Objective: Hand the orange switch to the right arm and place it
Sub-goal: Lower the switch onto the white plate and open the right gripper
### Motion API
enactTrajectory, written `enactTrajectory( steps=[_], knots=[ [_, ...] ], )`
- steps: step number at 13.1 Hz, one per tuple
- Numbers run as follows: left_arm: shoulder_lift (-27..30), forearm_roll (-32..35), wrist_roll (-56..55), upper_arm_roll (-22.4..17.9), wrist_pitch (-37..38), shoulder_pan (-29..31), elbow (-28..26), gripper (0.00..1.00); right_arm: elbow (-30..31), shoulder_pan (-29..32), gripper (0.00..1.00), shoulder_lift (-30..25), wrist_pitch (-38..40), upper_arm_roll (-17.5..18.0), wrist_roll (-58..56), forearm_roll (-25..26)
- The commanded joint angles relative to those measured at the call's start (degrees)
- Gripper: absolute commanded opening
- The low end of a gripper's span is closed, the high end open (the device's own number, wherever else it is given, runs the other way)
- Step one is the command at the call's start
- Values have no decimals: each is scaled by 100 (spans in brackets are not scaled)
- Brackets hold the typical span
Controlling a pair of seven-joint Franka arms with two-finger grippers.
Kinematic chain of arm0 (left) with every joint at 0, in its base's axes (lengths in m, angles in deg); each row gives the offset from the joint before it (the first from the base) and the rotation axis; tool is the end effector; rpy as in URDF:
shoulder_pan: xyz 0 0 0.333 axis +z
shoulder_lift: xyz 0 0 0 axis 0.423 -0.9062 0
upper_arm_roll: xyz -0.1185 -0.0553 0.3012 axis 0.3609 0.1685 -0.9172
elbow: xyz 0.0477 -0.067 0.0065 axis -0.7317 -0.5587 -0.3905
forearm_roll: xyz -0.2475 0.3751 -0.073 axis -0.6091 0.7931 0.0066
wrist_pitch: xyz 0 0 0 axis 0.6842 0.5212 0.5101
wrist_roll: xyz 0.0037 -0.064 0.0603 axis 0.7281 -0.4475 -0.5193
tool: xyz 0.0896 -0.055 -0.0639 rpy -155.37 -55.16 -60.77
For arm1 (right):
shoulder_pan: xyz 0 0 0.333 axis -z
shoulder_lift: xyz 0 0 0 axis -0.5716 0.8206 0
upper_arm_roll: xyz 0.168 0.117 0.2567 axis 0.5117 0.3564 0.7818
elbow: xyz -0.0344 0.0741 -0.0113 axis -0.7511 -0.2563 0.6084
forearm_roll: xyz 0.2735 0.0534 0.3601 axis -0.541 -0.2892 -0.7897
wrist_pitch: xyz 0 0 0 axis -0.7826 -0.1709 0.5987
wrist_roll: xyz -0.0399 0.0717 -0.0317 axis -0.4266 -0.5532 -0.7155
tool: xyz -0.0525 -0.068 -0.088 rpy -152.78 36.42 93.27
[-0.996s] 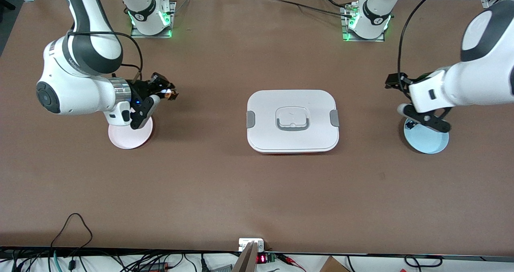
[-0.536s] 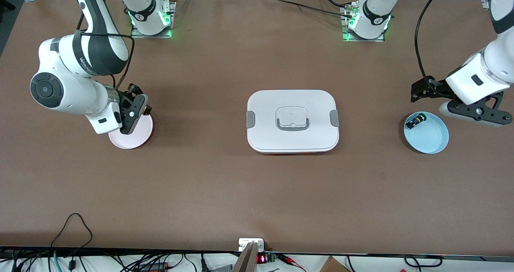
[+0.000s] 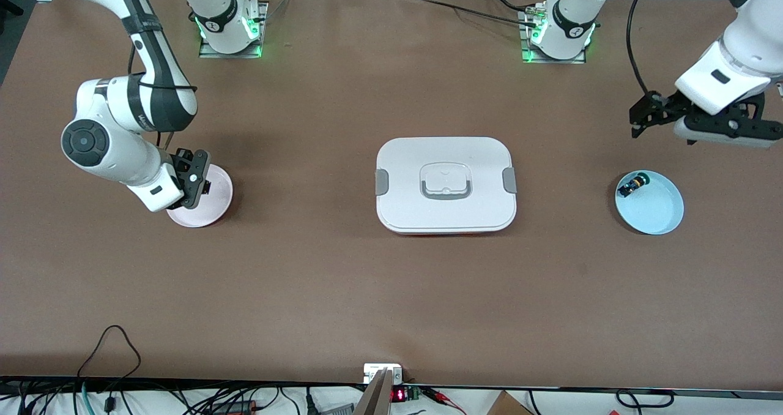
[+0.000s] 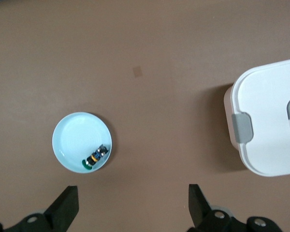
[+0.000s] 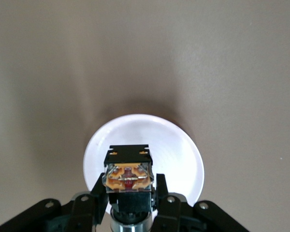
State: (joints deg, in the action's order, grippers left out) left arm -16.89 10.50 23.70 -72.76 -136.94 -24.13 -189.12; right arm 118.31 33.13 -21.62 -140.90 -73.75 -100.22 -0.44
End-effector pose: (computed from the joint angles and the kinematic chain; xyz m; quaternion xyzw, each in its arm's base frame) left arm 0.5904 -0.0489 0.5700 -0.9965 0.0753 -0.0212 0.0298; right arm 0.6361 0.0544 0.2585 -0.7575 -0.6493 0.0653 0.0148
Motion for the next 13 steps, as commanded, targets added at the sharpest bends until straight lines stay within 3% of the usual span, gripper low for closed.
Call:
enactTrajectory(
  steps=[1, 4, 7, 10, 13],
  knots=[
    [89, -71, -216, -115, 154, -98, -27, 100, 324, 208, 20, -26, -379, 62, -255, 134],
    [-78, -79, -296, -115, 329, -28, 106, 100, 492, 366, 20, 237, -880, 62, -255, 661],
    [-122, -132, -305, -132, 295, -44, 123, 100, 597, 437, 20, 422, -1258, 62, -264, 767],
    [-236, -132, -288, -833, -38, -711, 141, 100, 808, 437, 20, 563, -1609, 62, -264, 855],
    [-595, -141, -269, -906, -172, -669, 447, 100, 1001, 446, 20, 651, -1953, 62, -264, 855]
  ],
)
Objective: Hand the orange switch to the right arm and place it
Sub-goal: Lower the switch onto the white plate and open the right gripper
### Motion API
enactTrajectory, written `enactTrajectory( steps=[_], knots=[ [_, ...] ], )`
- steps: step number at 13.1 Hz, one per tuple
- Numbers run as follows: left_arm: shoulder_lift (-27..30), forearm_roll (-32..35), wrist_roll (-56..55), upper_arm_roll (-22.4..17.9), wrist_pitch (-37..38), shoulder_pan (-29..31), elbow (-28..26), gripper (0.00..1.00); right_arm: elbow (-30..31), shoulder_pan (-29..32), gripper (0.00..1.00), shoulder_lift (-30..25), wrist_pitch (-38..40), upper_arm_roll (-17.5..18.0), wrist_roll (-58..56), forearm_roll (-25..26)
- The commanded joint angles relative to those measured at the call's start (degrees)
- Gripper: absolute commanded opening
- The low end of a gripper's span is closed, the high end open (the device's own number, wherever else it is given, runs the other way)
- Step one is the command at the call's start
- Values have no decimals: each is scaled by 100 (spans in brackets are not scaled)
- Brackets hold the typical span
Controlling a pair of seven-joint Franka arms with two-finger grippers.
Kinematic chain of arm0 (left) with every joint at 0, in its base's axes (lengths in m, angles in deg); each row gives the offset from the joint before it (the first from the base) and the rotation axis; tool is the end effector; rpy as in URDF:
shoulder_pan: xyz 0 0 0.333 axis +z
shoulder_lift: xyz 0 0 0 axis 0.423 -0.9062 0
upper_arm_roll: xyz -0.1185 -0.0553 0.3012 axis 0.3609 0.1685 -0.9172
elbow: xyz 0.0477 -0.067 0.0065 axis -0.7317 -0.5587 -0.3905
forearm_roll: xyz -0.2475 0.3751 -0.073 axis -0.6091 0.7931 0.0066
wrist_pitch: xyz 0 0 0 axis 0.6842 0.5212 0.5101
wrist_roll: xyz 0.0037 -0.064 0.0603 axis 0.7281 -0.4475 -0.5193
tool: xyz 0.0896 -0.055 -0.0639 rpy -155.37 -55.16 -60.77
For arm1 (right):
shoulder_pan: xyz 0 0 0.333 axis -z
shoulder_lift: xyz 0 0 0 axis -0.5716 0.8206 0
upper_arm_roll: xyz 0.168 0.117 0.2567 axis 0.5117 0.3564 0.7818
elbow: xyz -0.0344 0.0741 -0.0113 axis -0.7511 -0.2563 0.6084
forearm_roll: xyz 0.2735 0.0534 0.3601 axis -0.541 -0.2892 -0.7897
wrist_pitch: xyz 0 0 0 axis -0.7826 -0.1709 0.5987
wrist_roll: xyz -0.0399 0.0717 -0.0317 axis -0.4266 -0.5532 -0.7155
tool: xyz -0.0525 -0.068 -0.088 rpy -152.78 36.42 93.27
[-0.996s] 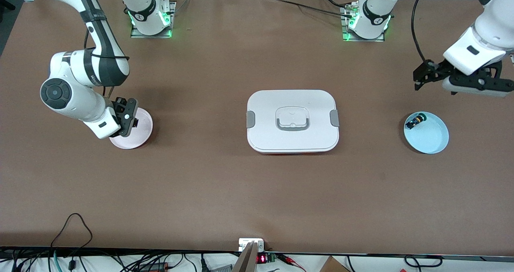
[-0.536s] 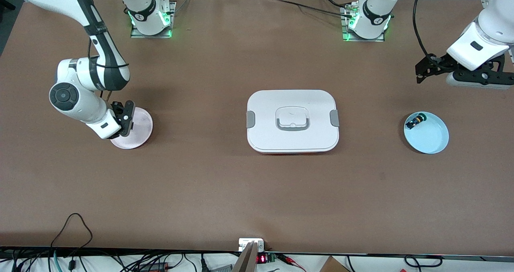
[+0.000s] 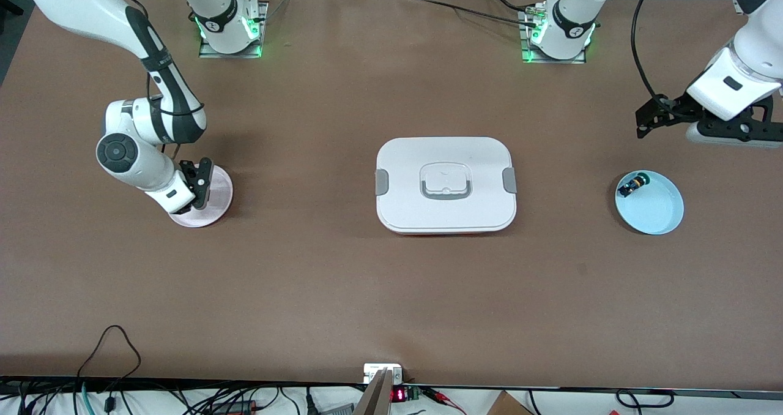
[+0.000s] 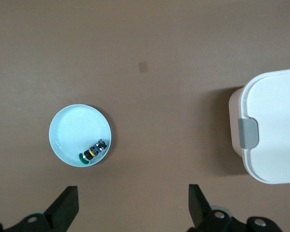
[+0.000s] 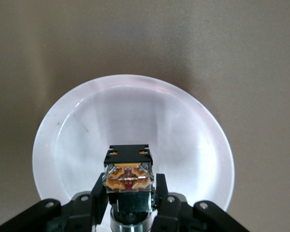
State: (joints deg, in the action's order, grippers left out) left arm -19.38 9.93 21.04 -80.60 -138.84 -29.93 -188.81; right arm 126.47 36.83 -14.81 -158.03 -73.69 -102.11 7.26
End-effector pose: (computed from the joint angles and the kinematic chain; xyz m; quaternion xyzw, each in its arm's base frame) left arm 0.6061 -0.0269 0.5502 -0.9991 0.0346 -0.0189 0.0176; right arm 0.6033 0.0173 0.1454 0.7271 0.6832 -0.0651 0.0163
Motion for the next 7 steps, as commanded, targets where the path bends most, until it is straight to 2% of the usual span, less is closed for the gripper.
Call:
enactTrajectory(
  steps=[1, 3, 4, 5, 7],
  knots=[
    [-513, -83, -12, -122, 27, -97, 600, 100, 238, 67, 20, -12, -319, 56, -75, 85],
    [-803, -75, -12, -96, 36, -106, 961, 100, 309, 67, 24, -12, -408, 55, -66, 85],
    [-892, -75, -4, -87, 36, -115, 1067, 100, 291, 75, 57, -38, -382, 56, 29, 77],
    [-936, -83, -12, -87, 36, -106, 1094, 100, 265, 75, 98, -64, -364, 56, 22, 24],
    [-954, -92, -21, -78, 27, -98, 1103, 100, 212, 75, 100, -196, -364, 47, 65, -46]
  ],
)
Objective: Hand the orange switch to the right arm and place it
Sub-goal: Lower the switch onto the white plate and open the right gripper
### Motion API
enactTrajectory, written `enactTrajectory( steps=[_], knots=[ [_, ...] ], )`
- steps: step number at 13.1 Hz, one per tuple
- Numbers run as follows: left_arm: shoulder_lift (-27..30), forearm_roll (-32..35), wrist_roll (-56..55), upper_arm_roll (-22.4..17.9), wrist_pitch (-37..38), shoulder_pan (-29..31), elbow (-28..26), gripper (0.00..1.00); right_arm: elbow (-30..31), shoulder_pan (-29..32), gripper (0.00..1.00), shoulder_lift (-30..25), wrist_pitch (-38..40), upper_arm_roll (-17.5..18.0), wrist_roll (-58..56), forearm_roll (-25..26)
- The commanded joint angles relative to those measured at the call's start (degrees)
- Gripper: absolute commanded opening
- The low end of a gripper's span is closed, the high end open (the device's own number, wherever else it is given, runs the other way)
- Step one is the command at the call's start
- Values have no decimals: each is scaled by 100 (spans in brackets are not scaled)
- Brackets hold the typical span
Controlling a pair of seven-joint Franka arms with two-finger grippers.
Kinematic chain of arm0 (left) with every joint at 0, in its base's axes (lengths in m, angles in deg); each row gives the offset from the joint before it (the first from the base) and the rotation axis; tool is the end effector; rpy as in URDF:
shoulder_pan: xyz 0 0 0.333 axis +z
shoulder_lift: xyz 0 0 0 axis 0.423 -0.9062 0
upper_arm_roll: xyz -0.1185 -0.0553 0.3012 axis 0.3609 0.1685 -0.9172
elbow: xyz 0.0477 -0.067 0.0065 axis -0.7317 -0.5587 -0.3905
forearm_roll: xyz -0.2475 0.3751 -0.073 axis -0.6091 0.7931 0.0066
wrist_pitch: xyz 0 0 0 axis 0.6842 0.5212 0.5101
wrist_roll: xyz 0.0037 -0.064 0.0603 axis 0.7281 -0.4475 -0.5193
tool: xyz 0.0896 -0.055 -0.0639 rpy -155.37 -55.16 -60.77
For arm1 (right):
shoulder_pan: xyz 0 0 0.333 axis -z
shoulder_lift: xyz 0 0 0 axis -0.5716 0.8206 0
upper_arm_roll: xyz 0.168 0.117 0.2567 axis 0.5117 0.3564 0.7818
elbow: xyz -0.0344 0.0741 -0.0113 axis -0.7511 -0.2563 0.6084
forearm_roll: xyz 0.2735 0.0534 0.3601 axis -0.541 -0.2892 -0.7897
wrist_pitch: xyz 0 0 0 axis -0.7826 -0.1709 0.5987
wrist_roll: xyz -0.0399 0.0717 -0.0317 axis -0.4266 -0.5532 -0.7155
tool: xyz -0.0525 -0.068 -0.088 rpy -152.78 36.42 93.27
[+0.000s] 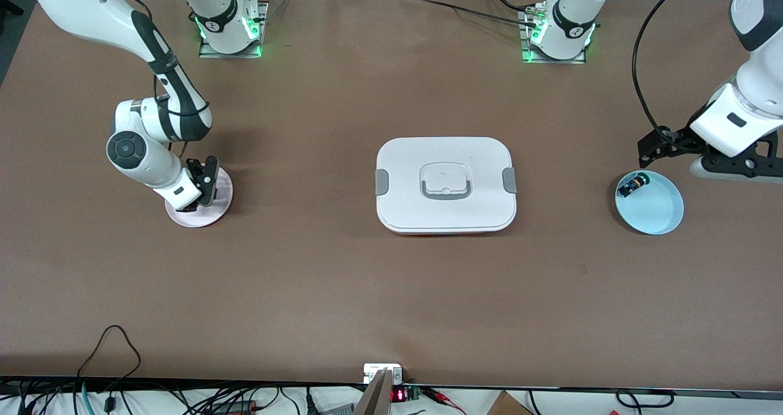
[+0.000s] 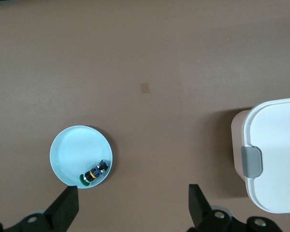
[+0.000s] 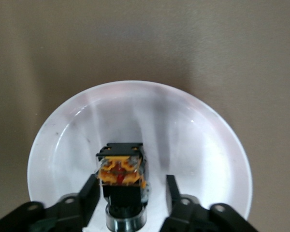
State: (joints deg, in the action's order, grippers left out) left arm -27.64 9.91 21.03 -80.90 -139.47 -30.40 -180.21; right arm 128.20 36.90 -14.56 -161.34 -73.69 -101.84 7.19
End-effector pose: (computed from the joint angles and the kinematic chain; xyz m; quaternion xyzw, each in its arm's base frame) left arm 0.6551 -0.0326 0.5427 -0.9988 0.0360 -0.0275 0.0198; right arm 0.5959 0.0185 0.1354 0.7281 0.6831 -0.0531 0.0196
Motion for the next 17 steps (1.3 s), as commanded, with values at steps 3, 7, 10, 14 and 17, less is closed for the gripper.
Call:
enactTrajectory(
  steps=[3, 7, 10, 14, 17],
  knots=[
    [-111, -90, -21, -91, 117, -25, 251, 100, -135, 51, 100, -546, 202, 55, 565, -450],
    [-76, -90, -12, -91, 152, 107, 339, 100, -970, -20, 100, -713, 1704, 55, 1643, -980],
    [47, -90, 32, -30, 644, 107, 392, 100, -1278, -291, 100, -994, 2609, 55, 3118, -980],
    [47, -90, 41, -30, 609, 116, 401, 100, -1577, -380, 100, -1258, 3595, 55, 4818, -1628],
    [47, -90, 41, -21, 609, 107, 410, 100, -1918, -380, 100, -1416, 4384, 55, 5670, -1789]
  ],
)
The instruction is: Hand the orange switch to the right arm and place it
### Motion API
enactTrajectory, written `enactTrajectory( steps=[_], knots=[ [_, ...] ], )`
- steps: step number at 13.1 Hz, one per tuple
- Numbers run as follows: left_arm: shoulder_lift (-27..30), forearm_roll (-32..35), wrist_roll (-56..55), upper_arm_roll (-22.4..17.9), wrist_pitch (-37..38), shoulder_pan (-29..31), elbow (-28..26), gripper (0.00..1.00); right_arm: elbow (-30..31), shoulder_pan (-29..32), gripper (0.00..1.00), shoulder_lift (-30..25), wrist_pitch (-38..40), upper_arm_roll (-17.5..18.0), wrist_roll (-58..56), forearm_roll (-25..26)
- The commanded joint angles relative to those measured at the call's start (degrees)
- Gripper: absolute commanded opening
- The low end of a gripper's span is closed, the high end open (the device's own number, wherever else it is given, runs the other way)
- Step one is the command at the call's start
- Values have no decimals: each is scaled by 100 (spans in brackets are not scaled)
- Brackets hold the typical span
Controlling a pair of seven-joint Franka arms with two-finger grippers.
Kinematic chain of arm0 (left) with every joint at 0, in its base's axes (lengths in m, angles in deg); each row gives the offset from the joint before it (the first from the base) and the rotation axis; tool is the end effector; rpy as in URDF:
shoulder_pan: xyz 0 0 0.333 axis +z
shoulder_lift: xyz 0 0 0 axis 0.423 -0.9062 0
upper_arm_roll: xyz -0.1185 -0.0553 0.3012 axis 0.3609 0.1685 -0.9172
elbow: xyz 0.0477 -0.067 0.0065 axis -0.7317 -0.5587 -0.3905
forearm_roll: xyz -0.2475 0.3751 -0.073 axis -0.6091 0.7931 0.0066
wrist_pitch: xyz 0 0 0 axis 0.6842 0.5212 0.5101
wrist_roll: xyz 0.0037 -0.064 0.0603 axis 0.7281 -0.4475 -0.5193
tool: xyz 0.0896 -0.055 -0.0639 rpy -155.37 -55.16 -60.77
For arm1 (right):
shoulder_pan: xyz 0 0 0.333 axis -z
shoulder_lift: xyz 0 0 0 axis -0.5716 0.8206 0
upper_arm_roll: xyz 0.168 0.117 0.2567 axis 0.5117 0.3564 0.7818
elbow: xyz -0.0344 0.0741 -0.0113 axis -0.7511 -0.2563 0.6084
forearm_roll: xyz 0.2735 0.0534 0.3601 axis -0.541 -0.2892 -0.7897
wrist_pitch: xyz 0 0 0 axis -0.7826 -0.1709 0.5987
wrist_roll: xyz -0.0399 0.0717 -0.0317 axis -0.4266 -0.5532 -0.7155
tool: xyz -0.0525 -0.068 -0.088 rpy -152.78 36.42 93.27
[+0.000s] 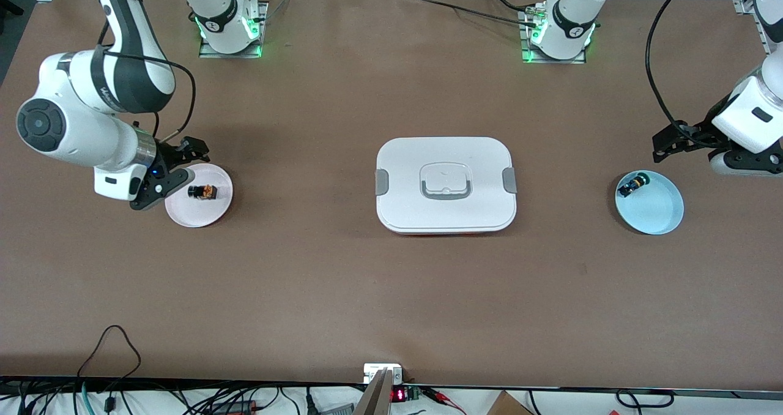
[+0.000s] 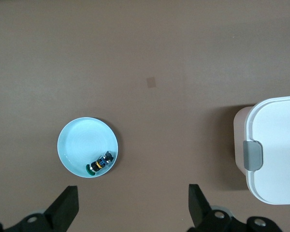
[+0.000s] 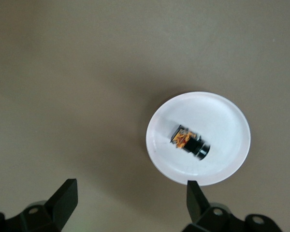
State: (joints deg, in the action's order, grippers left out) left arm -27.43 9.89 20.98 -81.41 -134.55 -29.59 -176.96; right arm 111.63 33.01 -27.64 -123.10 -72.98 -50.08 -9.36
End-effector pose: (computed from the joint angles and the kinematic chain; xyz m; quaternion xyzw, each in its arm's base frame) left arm 0.6503 -0.0172 0.5682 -0.9994 0.0227 -0.0146 0.0205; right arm 0.6320 0.0743 0.3614 -0.9648 -0.2367 0.1001 0.0556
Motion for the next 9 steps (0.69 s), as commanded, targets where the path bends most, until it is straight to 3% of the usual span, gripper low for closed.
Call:
enactTrajectory(
  steps=[1, 3, 5, 7, 9],
  knots=[
    [18, -89, 37, 21, 117, 26, 85, 100, -586, 0, 100, -109, 1164, -15, 819, -142],
    [18, -89, 46, 21, 117, 35, 85, 100, -1158, -17, 100, -126, 2080, -6, 1487, -133],
    [27, -89, 46, 21, 117, 35, 85, 100, -1590, -227, 100, -213, 2470, -6, 1718, -38],
    [27, -89, 46, 4, 135, 35, 85, 100, -1644, -194, 100, -319, 2261, -76, 1675, -54],
    [27, -89, 46, -14, 144, 35, 76, 100, -1653, -79, 100, -372, 1551, -121, 1736, -19]
  ],
)
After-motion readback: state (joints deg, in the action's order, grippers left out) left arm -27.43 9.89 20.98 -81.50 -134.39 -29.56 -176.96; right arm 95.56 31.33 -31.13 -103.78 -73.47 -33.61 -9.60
